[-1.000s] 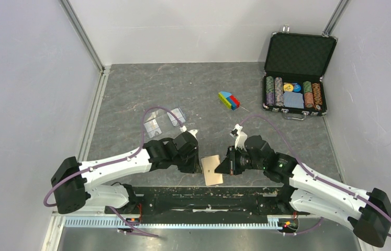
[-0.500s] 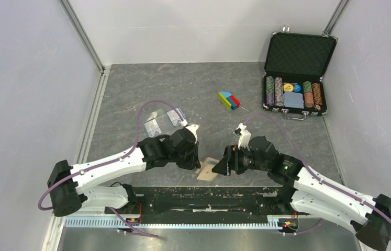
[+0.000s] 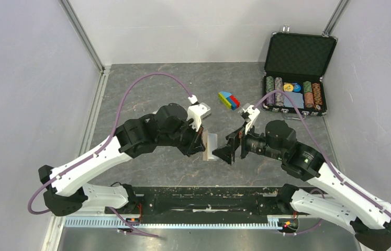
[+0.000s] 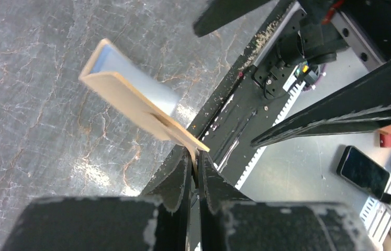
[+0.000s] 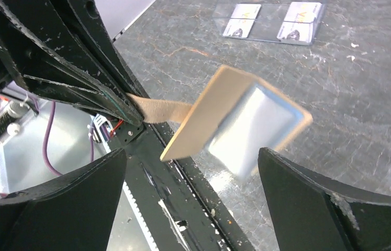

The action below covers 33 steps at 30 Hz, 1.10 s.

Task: Put the credit cards into the card holder
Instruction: Open the card holder at the center of the board.

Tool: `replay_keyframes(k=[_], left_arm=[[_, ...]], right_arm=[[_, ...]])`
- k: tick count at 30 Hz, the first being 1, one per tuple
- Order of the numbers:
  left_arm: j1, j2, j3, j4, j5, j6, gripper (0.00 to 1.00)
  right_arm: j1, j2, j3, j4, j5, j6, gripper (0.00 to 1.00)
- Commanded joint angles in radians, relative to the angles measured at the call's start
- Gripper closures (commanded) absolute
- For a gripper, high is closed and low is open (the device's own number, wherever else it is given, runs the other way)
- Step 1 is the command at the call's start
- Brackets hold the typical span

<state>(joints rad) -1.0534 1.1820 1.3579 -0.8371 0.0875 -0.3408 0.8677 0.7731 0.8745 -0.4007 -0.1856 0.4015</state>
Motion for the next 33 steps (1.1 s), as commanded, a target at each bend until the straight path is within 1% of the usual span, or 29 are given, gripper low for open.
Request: replay_keyframes(k=[1, 3, 8, 12, 15, 17, 22, 25, 27, 31, 33], left_arm=[[-0.003, 0.036, 0.076, -0.094, 0.103, 0.140, 0.98], [-0.003, 0.039, 0.076, -0.091, 0.136, 0.141, 0.98], [-0.003, 0.038, 0.070, -0.083, 0.224, 0.149, 0.98], [-0.004, 0.027, 0.081, -0.072, 0.285, 0.151, 0.98], [-0.003, 0.013, 0.094, -0.060, 0.294, 0.144, 0.98], [-0.003, 0.005, 0.103, -0.055, 0.282, 0.140, 0.98], [-0.003, -0.012, 0.128, -0.045, 0.254, 0.136, 0.98], [-0.002, -0.020, 0.132, -0.028, 0.240, 0.132, 0.98], [-0.003, -0.024, 0.130, -0.014, 0.234, 0.127, 0.98], [-0.003, -0.025, 0.125, -0.001, 0.228, 0.116, 0.98], [-0.003, -0.026, 0.117, 0.004, 0.225, 0.107, 0.97]], right_arm=[[0.000, 0.058, 0.049, 0.031, -0.111, -0.179, 0.02], [-0.001, 0.079, 0.049, 0.052, -0.158, -0.215, 0.02], [0.000, 0.078, 0.034, 0.085, -0.161, -0.268, 0.02], [0.000, 0.056, -0.025, 0.192, -0.255, -0.267, 0.02], [-0.001, 0.072, -0.073, 0.282, -0.381, -0.226, 0.02], [0.001, 0.084, -0.101, 0.325, -0.438, -0.192, 0.02], [0.010, 0.070, -0.157, 0.343, -0.463, -0.165, 0.01], [0.010, 0.049, -0.176, 0.339, -0.461, -0.154, 0.12], [0.010, 0.038, -0.188, 0.347, -0.446, -0.141, 0.24], [0.010, 0.028, -0.208, 0.376, -0.396, -0.099, 0.58], [0.010, 0.028, -0.212, 0.384, -0.361, -0.080, 0.78]])
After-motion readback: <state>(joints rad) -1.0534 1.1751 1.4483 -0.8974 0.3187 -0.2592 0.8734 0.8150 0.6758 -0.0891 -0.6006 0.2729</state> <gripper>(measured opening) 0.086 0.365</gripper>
